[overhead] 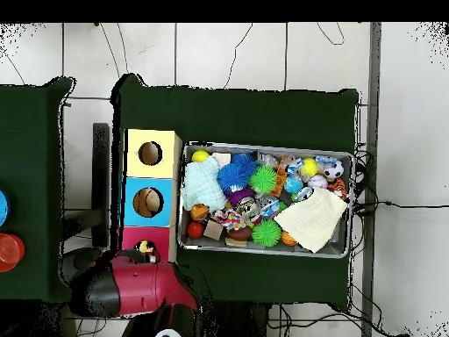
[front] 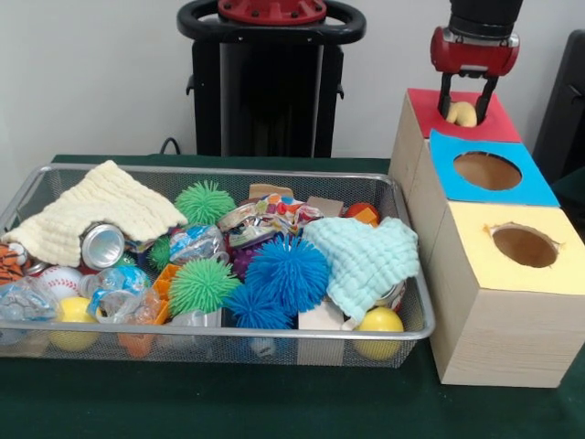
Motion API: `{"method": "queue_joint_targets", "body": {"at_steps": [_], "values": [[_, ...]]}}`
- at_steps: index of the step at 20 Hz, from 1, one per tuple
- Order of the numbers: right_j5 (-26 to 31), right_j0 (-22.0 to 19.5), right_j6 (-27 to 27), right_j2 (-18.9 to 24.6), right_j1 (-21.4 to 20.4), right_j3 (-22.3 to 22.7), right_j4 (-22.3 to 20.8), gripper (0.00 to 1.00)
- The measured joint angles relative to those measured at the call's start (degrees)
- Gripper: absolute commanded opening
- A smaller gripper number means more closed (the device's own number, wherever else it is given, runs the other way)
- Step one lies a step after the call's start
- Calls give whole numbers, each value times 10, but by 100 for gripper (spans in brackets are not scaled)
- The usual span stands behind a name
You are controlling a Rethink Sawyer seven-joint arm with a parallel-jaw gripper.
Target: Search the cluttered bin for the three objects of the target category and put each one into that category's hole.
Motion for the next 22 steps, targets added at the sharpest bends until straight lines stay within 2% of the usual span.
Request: {"method": "queue_joint_targets", "body": {"at_steps": [10, 11, 14, 16, 22], "values": [[1, 0, 0, 0, 0, 0, -1, 100], [2, 0, 0, 0, 0, 0, -1, 0], [14, 0, 0, -3, -12, 0, -5, 0], [54, -1, 0, -17, -47, 0, -11, 0], [112, -5, 0, -32, -100, 1, -11, 0]]}}
